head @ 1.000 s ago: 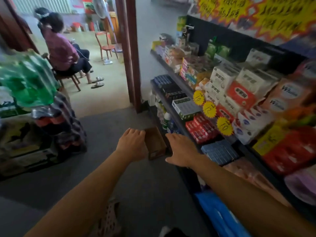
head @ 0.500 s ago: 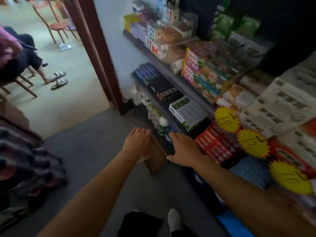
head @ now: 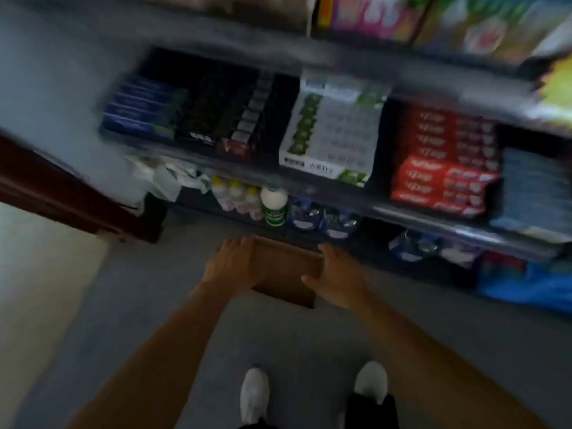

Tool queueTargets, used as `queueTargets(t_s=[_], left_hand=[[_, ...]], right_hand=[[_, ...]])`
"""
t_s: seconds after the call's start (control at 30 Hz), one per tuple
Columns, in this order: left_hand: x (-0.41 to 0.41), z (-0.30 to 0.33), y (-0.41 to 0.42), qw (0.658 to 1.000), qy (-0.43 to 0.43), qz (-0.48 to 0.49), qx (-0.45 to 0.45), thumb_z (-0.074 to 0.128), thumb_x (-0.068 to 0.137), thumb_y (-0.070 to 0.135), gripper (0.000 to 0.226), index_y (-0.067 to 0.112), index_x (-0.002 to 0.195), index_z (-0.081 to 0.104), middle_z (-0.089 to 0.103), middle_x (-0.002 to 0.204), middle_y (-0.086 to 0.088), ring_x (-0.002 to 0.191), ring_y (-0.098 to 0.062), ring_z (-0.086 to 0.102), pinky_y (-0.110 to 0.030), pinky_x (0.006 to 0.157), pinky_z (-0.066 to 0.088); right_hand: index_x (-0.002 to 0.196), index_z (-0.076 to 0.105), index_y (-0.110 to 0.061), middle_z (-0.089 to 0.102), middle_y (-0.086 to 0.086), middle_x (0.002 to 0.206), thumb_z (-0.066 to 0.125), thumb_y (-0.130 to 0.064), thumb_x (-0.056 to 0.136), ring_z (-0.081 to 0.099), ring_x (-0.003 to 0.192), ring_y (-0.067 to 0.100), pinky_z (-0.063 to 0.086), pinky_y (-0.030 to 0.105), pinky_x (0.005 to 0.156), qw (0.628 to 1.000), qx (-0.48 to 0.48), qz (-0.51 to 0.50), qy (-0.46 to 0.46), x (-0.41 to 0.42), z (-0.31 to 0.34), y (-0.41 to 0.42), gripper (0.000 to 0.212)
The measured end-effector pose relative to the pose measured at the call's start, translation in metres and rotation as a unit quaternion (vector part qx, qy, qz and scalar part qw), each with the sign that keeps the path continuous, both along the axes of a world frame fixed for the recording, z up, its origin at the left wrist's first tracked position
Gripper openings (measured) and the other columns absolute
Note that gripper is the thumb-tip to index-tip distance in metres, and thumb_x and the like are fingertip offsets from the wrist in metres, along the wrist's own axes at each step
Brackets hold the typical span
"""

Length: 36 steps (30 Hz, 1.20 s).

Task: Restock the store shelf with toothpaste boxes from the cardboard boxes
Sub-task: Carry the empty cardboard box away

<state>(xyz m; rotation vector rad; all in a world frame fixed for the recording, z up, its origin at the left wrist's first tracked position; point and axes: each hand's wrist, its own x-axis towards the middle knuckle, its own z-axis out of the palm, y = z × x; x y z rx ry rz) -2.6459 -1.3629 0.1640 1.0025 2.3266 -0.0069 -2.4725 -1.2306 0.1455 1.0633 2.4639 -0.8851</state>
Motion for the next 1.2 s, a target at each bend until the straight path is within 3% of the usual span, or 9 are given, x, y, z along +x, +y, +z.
queueTargets(t_s=[0.23, 0.37, 0.43, 0.57, 0.7, 0.8, 0.97, 1.1, 1.2], left_hand=[[-0.048, -0.199, 0.006, 0.998, -0.066, 0.023, -0.010, 0.060, 0.090, 0.040, 0.078, 0.014, 0.151, 0.019, 0.033, 0.151, -0.015, 0.135, -0.034, 0.035, -0.043, 0.111, 0.032], [-0.069, -0.313, 0.010, 0.985, -0.100, 0.133, 0.043, 0.061, 0.086, 0.049, 0.074, 0.011, 0.144, 0.037, 0.042, 0.144, -0.018, 0.129, -0.036, 0.043, -0.046, 0.108, 0.036], [-0.077, -0.363, 0.013, 0.977, -0.095, 0.176, 0.075, 0.061, 0.079, 0.060, 0.081, 0.008, 0.138, 0.044, 0.047, 0.138, -0.021, 0.124, -0.039, 0.048, -0.049, 0.105, 0.039], [-0.092, -0.437, 0.014, 0.971, -0.065, 0.215, 0.078, 0.047, 0.094, 0.051, 0.073, 0.004, 0.147, 0.028, 0.030, 0.150, -0.024, 0.135, -0.042, 0.034, -0.048, 0.109, 0.027], [-0.098, -0.481, 0.002, 0.960, -0.083, 0.236, 0.124, 0.035, 0.099, 0.048, 0.061, 0.001, 0.138, 0.041, 0.043, 0.138, -0.028, 0.126, -0.044, 0.042, -0.048, 0.105, 0.033], [-0.096, -0.494, -0.003, 0.950, -0.095, 0.256, 0.150, 0.025, 0.104, 0.038, 0.052, 0.002, 0.139, 0.041, 0.043, 0.140, -0.026, 0.128, -0.041, 0.041, -0.042, 0.104, 0.032], [-0.104, -0.512, -0.006, 0.936, -0.091, 0.302, 0.154, 0.018, 0.103, 0.046, 0.059, 0.009, 0.142, 0.040, 0.041, 0.143, -0.024, 0.132, -0.041, 0.038, -0.047, 0.111, 0.027], [-0.102, -0.515, -0.009, 0.940, -0.060, 0.289, 0.174, 0.021, 0.103, 0.045, 0.059, 0.002, 0.128, 0.053, 0.054, 0.125, -0.028, 0.117, -0.043, 0.050, -0.046, 0.096, 0.039], [-0.094, -0.508, -0.013, 0.941, -0.059, 0.277, 0.186, 0.020, 0.103, 0.044, 0.056, 0.004, 0.126, 0.052, 0.054, 0.123, -0.025, 0.115, -0.041, 0.052, -0.040, 0.086, 0.038]], right_hand=[[0.147, 0.027, -0.016, 0.042, 0.010, 0.145, 0.057, -0.066, 0.080, 0.042, 0.130, 0.027, 0.037, 0.038, 0.107, 0.979, -0.032, -0.199, -0.017, -0.017, -0.195, -0.017, 0.089], [0.150, 0.022, -0.010, 0.033, 0.013, 0.151, 0.055, -0.059, 0.087, 0.032, 0.137, 0.031, 0.028, 0.039, 0.111, 0.959, -0.042, -0.279, -0.012, -0.007, -0.302, -0.015, 0.086], [0.147, 0.027, -0.006, 0.034, 0.015, 0.150, 0.054, -0.054, 0.090, 0.032, 0.137, 0.032, 0.028, 0.039, 0.110, 0.942, -0.051, -0.331, 0.016, 0.002, -0.346, -0.015, 0.079], [0.149, 0.024, -0.006, 0.032, 0.016, 0.152, 0.048, -0.059, 0.090, 0.033, 0.138, 0.032, 0.030, 0.039, 0.109, 0.888, -0.087, -0.447, 0.066, 0.009, -0.416, -0.018, 0.083], [0.144, 0.032, -0.007, 0.043, 0.017, 0.143, 0.034, -0.061, 0.094, 0.044, 0.129, 0.036, 0.038, 0.042, 0.101, 0.861, -0.110, -0.488, 0.094, 0.008, -0.459, -0.022, 0.073], [0.133, 0.043, -0.009, 0.052, 0.017, 0.131, 0.025, -0.055, 0.099, 0.050, 0.121, 0.035, 0.037, 0.035, 0.091, 0.851, -0.109, -0.498, 0.122, 0.003, -0.477, -0.020, 0.060], [0.140, 0.043, -0.012, 0.047, 0.016, 0.141, 0.018, -0.047, 0.103, 0.043, 0.131, 0.034, 0.034, 0.041, 0.105, 0.833, -0.088, -0.521, 0.161, -0.003, -0.493, -0.015, 0.057], [0.137, 0.046, -0.010, 0.050, 0.016, 0.137, 0.017, -0.043, 0.104, 0.046, 0.127, 0.032, 0.036, 0.036, 0.100, 0.837, -0.070, -0.518, 0.164, -0.002, -0.497, -0.015, 0.055], [0.135, 0.049, -0.009, 0.052, 0.016, 0.135, 0.018, -0.043, 0.104, 0.048, 0.125, 0.031, 0.036, 0.032, 0.095, 0.834, -0.071, -0.518, 0.177, 0.001, -0.496, -0.014, 0.055]])
